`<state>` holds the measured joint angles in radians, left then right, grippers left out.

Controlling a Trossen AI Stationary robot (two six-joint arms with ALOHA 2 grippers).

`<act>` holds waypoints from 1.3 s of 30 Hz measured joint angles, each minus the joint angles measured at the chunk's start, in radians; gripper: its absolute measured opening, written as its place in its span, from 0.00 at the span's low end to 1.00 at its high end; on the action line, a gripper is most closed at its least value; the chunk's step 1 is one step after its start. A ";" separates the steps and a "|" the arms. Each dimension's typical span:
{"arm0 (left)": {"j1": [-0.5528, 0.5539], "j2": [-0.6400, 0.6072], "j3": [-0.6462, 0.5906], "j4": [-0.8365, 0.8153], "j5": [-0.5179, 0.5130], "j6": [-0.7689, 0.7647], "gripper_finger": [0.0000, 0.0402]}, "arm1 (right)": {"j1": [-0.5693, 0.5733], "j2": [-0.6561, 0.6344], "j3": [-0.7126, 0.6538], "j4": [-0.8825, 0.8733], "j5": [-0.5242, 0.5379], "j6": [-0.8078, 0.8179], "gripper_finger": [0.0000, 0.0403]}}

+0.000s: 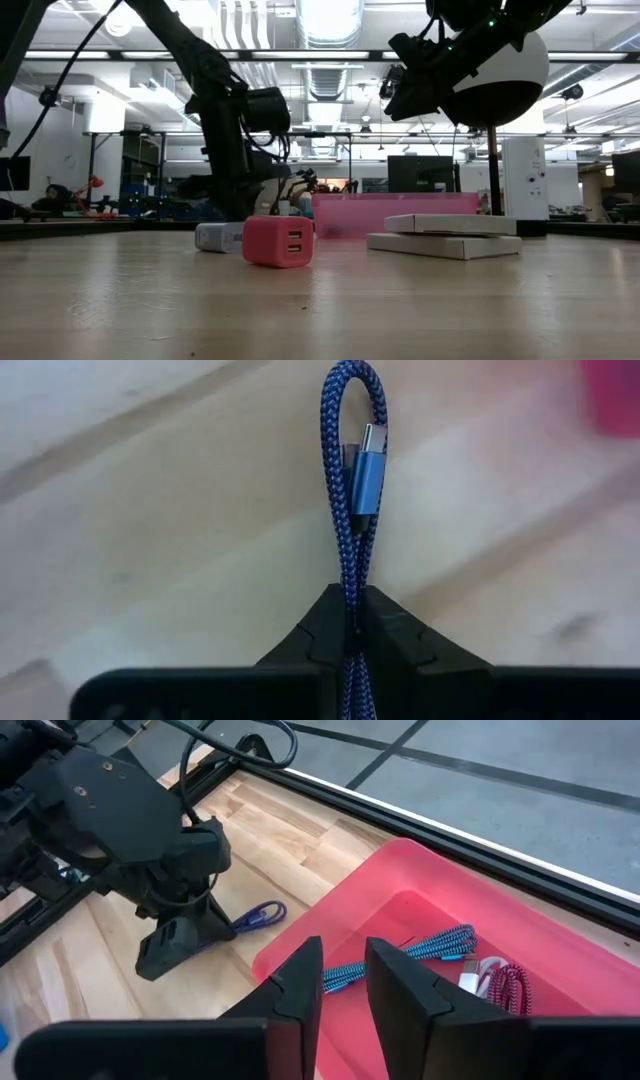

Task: Pick and place items into bin
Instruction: Put the blue charger cable into the pink bin

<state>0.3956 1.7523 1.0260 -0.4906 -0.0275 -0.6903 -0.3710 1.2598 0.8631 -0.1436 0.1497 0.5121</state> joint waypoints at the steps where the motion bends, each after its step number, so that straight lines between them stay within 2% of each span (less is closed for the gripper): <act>1: -0.001 -0.013 0.000 0.009 0.009 0.002 0.01 | 0.000 0.000 0.000 0.000 0.000 0.000 0.17; 10: -0.001 -0.173 -0.006 0.186 0.037 0.068 0.01 | 0.000 -0.001 0.000 -0.001 -0.012 0.001 0.19; 16: -0.001 -0.273 -0.008 0.425 0.076 0.163 0.01 | 0.001 -0.001 0.000 0.075 -0.160 -0.020 0.23; 20: 0.002 -0.338 -0.010 0.539 0.088 0.150 0.01 | 0.000 0.000 0.000 0.139 -0.225 -0.039 0.33; 25: 0.002 -0.393 -0.011 0.658 0.086 0.180 0.01 | 0.000 0.000 0.000 0.221 -0.260 -0.038 0.50; 32: -0.004 -0.368 -0.016 0.927 0.078 0.209 0.01 | 0.000 0.005 0.000 0.379 -0.263 -0.061 0.68; 39: -0.010 -0.301 -0.017 1.062 0.127 0.228 0.01 | 0.000 0.005 0.000 0.482 -0.263 -0.154 0.71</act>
<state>0.3855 1.4517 1.0088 0.5717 0.0994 -0.4620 -0.3706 1.2648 0.8631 0.3387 -0.1131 0.3583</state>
